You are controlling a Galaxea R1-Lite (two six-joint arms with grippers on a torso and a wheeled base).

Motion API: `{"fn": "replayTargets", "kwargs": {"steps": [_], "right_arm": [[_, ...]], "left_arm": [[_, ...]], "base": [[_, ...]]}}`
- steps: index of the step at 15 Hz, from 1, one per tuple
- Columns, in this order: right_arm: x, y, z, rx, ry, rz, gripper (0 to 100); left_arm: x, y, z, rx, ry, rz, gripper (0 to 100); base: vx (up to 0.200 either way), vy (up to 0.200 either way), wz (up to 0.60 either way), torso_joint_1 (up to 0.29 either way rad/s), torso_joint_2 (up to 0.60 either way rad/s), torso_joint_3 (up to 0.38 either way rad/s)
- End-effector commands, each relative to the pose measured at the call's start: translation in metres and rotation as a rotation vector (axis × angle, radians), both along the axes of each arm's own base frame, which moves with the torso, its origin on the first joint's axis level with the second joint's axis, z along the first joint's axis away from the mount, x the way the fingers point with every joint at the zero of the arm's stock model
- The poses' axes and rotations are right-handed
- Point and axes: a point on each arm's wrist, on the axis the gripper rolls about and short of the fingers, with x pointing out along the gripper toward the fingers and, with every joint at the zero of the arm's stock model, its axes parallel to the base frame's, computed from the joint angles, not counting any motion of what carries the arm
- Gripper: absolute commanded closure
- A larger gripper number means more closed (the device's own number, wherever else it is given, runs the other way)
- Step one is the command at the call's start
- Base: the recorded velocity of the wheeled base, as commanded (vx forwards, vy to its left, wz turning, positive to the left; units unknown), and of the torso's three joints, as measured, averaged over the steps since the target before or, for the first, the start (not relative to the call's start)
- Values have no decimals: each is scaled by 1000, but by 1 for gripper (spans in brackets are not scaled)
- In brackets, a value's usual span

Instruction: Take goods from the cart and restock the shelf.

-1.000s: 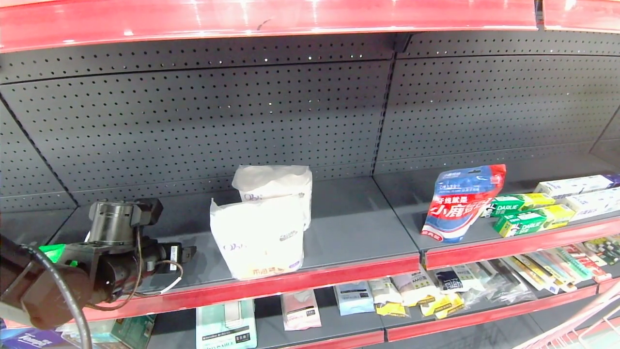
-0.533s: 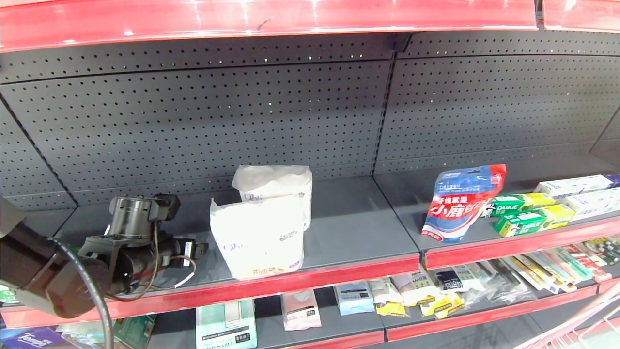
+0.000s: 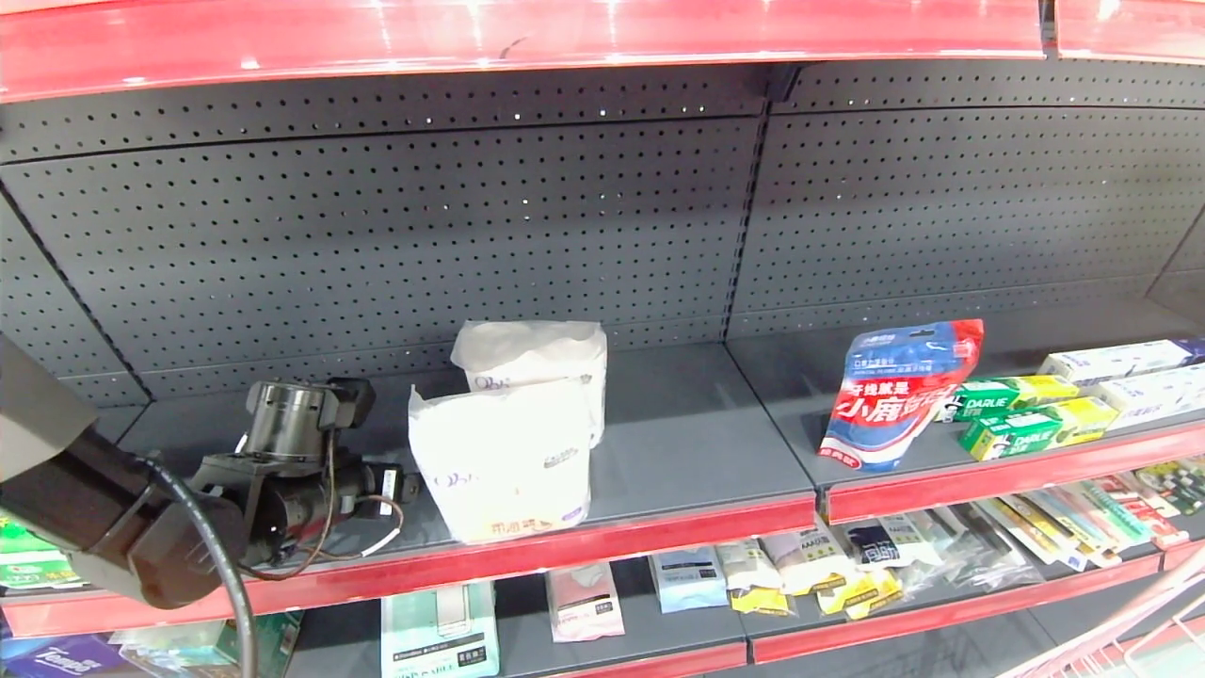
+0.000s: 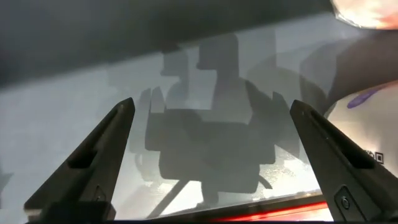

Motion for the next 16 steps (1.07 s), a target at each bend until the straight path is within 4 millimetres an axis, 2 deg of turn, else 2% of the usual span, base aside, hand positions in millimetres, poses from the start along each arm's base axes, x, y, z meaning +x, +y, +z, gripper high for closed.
{"fn": "replayTargets", "kwargs": {"steps": [1,16], "right_arm": [[0,0,0,0,1,0,0],[0,0,0,-1,0,0,0]], "left_arm": [[1,-1,-2,-3,4,-2,0],[12,-14,-6,-53,2,-59,0]], "base": [[0,0,0,0,0,0],[0,0,0,0,0,0]]}}
